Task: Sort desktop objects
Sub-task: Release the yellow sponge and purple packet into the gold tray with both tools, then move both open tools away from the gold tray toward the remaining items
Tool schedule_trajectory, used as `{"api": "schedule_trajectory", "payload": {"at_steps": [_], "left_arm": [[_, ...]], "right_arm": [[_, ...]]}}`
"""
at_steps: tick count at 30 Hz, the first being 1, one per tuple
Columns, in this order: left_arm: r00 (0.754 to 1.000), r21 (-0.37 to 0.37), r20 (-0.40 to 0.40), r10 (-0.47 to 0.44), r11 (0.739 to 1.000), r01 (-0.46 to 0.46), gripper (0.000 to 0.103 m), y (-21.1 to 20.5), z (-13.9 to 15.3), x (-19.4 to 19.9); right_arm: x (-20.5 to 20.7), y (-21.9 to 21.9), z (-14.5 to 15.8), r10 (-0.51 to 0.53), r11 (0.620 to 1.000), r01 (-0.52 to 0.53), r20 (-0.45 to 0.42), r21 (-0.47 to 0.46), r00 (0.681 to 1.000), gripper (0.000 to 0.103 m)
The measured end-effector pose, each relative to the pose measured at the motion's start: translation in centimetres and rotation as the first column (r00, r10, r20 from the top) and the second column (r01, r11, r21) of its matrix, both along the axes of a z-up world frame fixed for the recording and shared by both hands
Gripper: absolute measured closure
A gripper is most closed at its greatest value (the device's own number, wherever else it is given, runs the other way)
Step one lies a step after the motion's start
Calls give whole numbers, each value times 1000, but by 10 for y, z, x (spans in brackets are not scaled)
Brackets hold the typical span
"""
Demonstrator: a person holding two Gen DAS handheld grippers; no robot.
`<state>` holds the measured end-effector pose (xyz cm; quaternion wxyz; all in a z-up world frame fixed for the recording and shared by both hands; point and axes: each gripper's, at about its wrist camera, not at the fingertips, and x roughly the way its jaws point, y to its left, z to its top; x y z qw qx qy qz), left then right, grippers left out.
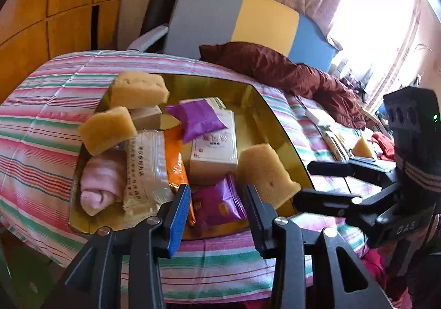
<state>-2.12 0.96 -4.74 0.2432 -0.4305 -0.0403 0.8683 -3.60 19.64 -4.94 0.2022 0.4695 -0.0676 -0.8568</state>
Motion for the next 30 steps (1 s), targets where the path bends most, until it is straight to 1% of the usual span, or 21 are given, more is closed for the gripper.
{"api": "schedule_trajectory", "payload": {"at_steps": [3,6,9,12,17,21,24,26,30], "left_arm": [[1000,8,14,-13,1000,13,63,6,-2,2],[1000,-11,13,-20,1000,20,61,13,-2,5],[1000,-41,-19,-17,999,16,55,18,8,7],[998,-75,-57,-8,997,4,53,21,20,9],[994,-129,-105,8,991,-22,52,32,34,9],[992,-160,-122,21,986,-41,52,39,37,10],[989,-179,-148,32,982,-59,52,43,39,13],[988,-185,-150,33,981,-60,52,45,40,13],[987,-198,-158,24,979,-55,52,52,41,15]], "right_arm": [[7,4,6,-18,1000,18,-22,14,1000,17],[14,9,12,-28,999,30,-47,38,998,15],[21,14,16,-35,996,40,-71,74,997,14],[25,21,17,-46,993,55,-84,103,995,14],[31,35,20,-79,986,93,-106,138,991,12],[38,44,21,-98,977,122,-142,176,985,9],[45,52,23,-134,967,170,-191,189,972,5],[48,60,25,-161,963,201,-213,179,964,5],[48,77,23,-214,961,241,-183,136,960,5]]}}
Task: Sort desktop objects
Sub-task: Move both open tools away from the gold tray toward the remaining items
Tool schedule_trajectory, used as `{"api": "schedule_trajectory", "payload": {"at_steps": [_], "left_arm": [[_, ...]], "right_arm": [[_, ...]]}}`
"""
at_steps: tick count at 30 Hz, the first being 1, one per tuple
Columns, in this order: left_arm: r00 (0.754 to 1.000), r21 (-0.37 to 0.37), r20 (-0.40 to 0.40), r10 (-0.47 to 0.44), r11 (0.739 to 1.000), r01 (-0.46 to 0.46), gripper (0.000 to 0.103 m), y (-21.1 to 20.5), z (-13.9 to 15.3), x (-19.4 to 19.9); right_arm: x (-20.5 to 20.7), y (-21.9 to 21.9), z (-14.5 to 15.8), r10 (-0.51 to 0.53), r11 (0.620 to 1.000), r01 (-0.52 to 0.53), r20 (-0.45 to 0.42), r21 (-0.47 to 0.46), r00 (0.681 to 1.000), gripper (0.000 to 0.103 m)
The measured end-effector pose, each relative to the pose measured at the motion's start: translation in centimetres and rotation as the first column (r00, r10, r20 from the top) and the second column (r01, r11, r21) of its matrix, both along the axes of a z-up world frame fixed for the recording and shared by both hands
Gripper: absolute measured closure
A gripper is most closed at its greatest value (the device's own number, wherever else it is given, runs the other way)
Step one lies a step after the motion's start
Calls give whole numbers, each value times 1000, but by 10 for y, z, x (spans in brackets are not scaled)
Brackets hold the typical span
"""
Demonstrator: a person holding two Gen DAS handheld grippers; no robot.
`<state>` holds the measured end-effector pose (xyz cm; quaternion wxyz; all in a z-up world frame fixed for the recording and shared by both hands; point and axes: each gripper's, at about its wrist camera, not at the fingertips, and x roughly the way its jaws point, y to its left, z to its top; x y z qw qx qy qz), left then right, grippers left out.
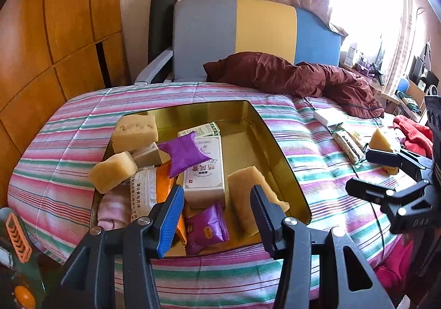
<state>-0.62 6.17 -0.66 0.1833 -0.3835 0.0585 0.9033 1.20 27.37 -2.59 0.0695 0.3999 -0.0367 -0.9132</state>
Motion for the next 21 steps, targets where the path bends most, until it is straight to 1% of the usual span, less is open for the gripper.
{"api": "schedule_trajectory", "payload": {"at_steps": [2,5,11,13,15,18,19,20,21], "left_arm": [[1000,-10,-3,-5,1000,5,52,5,0,0],[1000,-9,0,-12,1000,12,52,11,0,0],[998,-11,22,-55,998,56,52,25,-3,1],[997,-14,31,-73,997,73,48,31,-5,2],[995,-7,38,-91,996,91,47,34,-5,3],[993,-7,40,-111,994,111,45,40,-6,5],[992,-6,39,-118,993,118,43,42,-6,5],[991,-2,40,-130,991,130,36,44,-6,7],[989,7,44,-144,990,143,32,46,-6,8]], "right_arm": [[2,9,2,-15,1000,15,-9,-3,1000,5],[4,17,5,-45,998,45,-18,34,999,5],[6,47,16,-119,993,119,-28,7,993,5],[6,59,18,-147,989,147,-13,-1,989,5],[8,67,20,-171,985,171,-11,-4,985,5],[11,86,23,-218,975,218,-3,-38,976,5],[12,93,23,-238,970,238,4,-53,971,5],[13,100,22,-257,964,257,13,-64,966,5],[14,109,21,-278,957,280,27,-75,960,5]]}}
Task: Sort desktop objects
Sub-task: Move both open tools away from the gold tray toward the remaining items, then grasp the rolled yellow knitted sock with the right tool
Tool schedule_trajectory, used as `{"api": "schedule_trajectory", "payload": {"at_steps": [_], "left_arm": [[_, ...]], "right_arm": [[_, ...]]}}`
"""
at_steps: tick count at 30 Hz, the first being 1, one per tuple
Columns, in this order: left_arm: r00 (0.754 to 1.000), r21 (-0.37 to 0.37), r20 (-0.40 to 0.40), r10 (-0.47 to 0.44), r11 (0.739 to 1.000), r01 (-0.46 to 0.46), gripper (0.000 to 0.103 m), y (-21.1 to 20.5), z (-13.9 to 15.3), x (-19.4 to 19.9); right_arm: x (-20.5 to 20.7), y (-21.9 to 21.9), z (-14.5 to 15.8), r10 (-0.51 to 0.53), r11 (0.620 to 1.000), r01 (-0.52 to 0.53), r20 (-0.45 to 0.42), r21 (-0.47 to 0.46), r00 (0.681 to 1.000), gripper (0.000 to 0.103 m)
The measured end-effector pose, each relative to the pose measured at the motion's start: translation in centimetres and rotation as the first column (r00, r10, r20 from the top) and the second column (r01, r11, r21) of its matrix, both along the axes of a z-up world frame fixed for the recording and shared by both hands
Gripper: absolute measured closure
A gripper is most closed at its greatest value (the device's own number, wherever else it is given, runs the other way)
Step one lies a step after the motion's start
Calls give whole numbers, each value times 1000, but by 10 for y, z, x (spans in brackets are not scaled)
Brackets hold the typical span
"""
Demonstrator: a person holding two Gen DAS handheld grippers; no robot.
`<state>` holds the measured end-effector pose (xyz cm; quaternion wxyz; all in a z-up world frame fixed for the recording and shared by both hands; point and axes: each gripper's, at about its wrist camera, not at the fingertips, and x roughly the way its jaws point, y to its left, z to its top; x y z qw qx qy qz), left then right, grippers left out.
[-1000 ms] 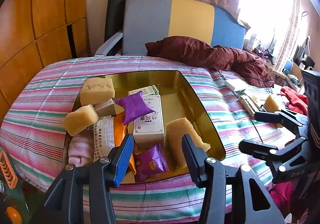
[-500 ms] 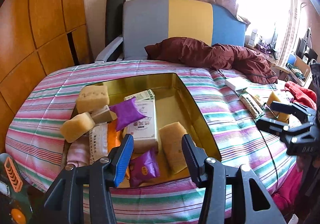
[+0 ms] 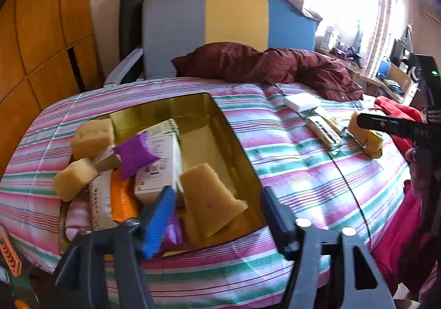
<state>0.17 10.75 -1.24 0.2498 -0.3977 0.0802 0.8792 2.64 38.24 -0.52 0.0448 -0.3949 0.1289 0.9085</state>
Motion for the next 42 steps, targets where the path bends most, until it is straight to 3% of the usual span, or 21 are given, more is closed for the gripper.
{"api": "schedule_trajectory", "payload": {"at_steps": [9,18,23,28,34,42], "left_arm": [[994,35,74,-74,997,71,31,16,-8,4],[982,40,141,-127,992,122,30,35,-18,6],[974,53,132,-182,983,176,30,47,-15,9],[952,83,149,-267,963,257,30,67,-16,13],[917,121,205,-342,939,323,30,90,-25,19],[880,147,251,-403,914,377,30,104,-34,29]], "right_arm": [[16,57,-4,-146,984,149,32,-102,989,5],[43,125,10,-322,933,315,-14,-172,947,5],[65,164,5,-446,866,420,-41,-270,894,5],[75,186,-12,-519,794,482,-2,-370,855,5],[63,184,-22,-514,808,509,67,-297,855,5],[40,188,-55,-482,830,527,243,-180,842,5]]}}
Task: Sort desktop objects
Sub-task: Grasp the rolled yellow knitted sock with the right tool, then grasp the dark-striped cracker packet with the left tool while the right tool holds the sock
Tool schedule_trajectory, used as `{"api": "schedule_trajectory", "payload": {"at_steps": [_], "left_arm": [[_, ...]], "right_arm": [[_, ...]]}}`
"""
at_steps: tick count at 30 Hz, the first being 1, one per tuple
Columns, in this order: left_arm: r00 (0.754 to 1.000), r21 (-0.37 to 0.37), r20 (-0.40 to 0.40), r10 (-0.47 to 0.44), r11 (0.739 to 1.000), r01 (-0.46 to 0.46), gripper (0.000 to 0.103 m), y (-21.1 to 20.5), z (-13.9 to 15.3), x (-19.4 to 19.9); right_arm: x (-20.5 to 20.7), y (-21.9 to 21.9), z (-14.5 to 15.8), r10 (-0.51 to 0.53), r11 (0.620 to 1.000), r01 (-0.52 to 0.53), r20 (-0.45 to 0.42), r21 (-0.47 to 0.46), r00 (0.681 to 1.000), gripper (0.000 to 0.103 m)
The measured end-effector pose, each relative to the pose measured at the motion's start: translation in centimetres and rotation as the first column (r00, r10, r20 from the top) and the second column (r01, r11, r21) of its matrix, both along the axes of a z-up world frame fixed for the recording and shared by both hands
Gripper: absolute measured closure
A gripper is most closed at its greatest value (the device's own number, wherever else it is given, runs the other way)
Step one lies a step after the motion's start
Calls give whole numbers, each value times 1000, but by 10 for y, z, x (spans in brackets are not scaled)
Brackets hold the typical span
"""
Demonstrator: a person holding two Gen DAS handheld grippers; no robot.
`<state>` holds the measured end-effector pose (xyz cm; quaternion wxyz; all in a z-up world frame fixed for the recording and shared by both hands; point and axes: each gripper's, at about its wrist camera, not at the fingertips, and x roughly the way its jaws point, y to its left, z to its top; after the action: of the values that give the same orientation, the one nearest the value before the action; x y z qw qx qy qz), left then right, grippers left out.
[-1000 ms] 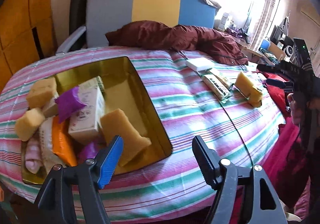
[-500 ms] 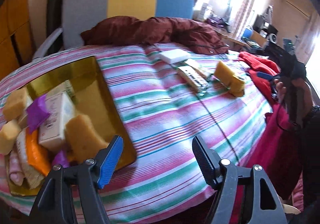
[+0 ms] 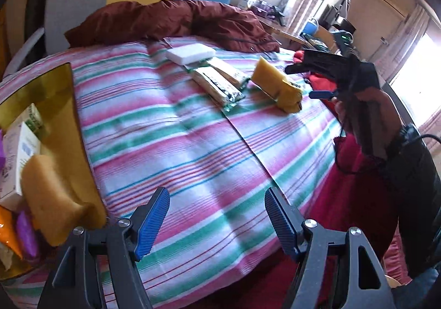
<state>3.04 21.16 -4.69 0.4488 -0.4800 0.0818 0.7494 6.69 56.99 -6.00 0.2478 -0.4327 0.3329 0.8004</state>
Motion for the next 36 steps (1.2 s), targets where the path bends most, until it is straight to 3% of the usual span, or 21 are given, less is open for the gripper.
{"api": "schedule_trajectory", "payload": {"at_steps": [6,10,18,24,28,36], "left_arm": [[999,2,27,-21,1000,21,30,4,-5,0],[998,6,52,-25,1000,25,30,7,-7,-3],[998,-7,53,-44,999,44,30,21,-11,-4],[997,-26,61,-36,999,38,30,30,-15,-9],[998,-47,66,-1,999,4,30,36,-16,-19],[994,-48,75,77,996,-74,30,60,-10,-48]], "right_arm": [[-12,5,-13,13,999,-17,91,38,996,7],[-21,0,-25,57,997,-65,167,40,984,20],[-23,-2,-31,69,994,-85,218,62,973,24],[-25,-8,-31,92,986,-126,273,108,958,49],[-23,-13,-24,108,983,-141,257,116,960,56],[-47,-55,-13,290,939,-319,206,127,935,56]]}}
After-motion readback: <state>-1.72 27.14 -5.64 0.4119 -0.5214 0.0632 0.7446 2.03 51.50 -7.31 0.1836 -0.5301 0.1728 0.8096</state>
